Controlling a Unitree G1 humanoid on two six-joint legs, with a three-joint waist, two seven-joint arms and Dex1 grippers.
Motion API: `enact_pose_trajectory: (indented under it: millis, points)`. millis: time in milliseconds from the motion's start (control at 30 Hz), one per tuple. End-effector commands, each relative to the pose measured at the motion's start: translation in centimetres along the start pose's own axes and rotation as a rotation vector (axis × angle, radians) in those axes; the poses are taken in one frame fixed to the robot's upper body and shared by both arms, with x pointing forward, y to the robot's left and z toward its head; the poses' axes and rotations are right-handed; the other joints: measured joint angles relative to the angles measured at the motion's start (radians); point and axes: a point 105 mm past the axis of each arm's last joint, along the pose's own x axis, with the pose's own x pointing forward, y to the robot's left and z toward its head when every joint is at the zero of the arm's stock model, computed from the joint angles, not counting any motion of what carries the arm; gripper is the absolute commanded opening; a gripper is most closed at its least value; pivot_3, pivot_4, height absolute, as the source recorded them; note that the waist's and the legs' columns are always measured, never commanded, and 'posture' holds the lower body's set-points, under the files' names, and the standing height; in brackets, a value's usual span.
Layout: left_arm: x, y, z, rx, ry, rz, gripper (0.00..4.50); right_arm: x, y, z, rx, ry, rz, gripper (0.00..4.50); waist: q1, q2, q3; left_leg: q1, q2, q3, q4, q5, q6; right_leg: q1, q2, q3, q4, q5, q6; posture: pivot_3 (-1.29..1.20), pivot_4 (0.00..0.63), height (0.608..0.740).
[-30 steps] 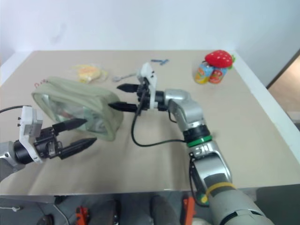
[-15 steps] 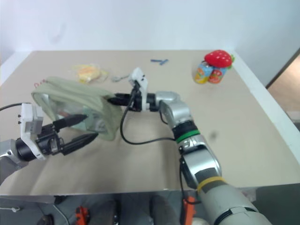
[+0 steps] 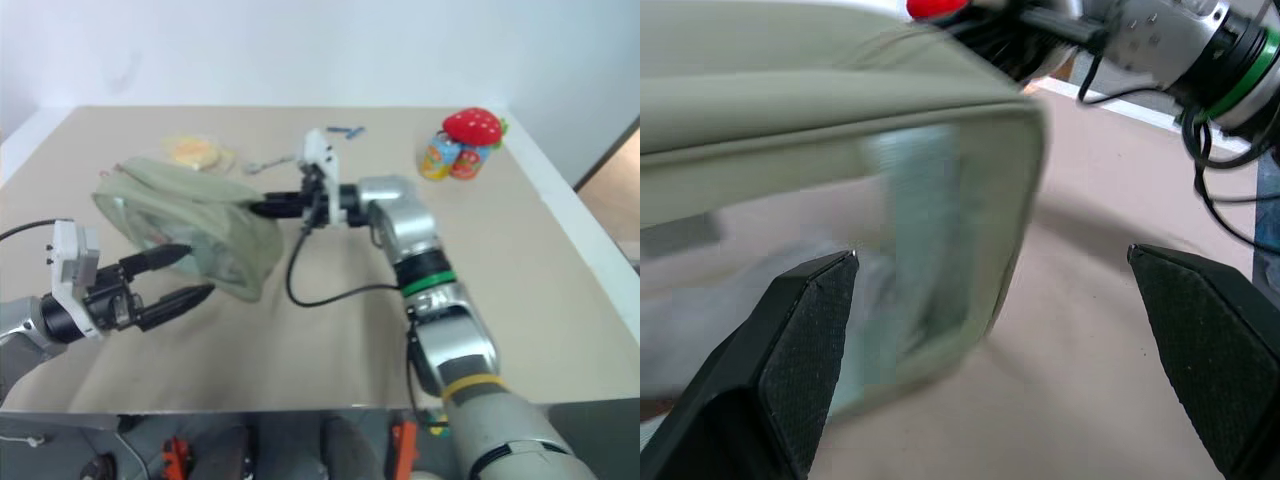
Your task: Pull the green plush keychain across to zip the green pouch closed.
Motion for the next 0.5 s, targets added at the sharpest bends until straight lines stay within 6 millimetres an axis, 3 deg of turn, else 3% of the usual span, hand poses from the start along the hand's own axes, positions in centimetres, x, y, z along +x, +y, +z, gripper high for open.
enact_pose_trajectory:
  millis: [33, 167, 200, 367, 500]
  points:
    - [0.2, -0.2, 0.6, 0.034, -0.028, -0.005, 4.5, -3.0, -0.7, 1.2, -0.115, 0.05, -0.018, 0.03, 0.0, 0.0, 0.0, 0.0, 0.0, 0.0, 0.0, 0.0, 0.0, 0.0, 0.0, 0.0, 0.0, 0.0, 0.0, 0.0, 0.15, 0.74]
    - [0.3, -0.2, 0.5, 0.037, -0.033, -0.001, 4.5, -6.7, -2.1, -0.9, -0.084, 0.148, -0.11, 0.03, -0.003, 0.0, 0.0, 0.002, 0.0, 0.0, 0.0, 0.0, 0.0, 0.001, 0.0, 0.0, 0.0, 0.0, -0.001, 0.0, 0.15, 0.74]
    - [0.3, -0.1, 0.5, 0.039, -0.036, 0.001, 4.5, -7.0, -2.3, -1.0, -0.079, 0.142, -0.127, 0.72, -0.003, 0.0, 0.0, 0.002, 0.0, 0.001, 0.0, 0.0, 0.0, 0.001, 0.0, 0.001, 0.0, 0.001, -0.001, 0.0, 0.15, 0.74]
    - [0.8, 0.2, 0.6, 0.048, -0.055, 0.005, 4.5, -7.6, -3.1, -0.1, -0.07, 0.045, -0.214, 2.45, -0.004, 0.0, 0.0, 0.003, 0.0, 0.001, 0.0, 0.0, 0.0, 0.001, 0.001, 0.002, 0.001, 0.002, -0.001, 0.0, 0.15, 0.74]
    - [1.2, 0.1, 0.6, 0.05, -0.052, -0.022, 4.5, -9.2, -3.6, 2.0, -0.069, -0.049, -0.326, 3.8, -0.002, 0.0, 0.0, 0.002, 0.0, 0.001, 0.001, 0.0, 0.0, 0.001, 0.001, 0.002, 0.001, 0.002, -0.001, 0.0, 0.15, 0.74]
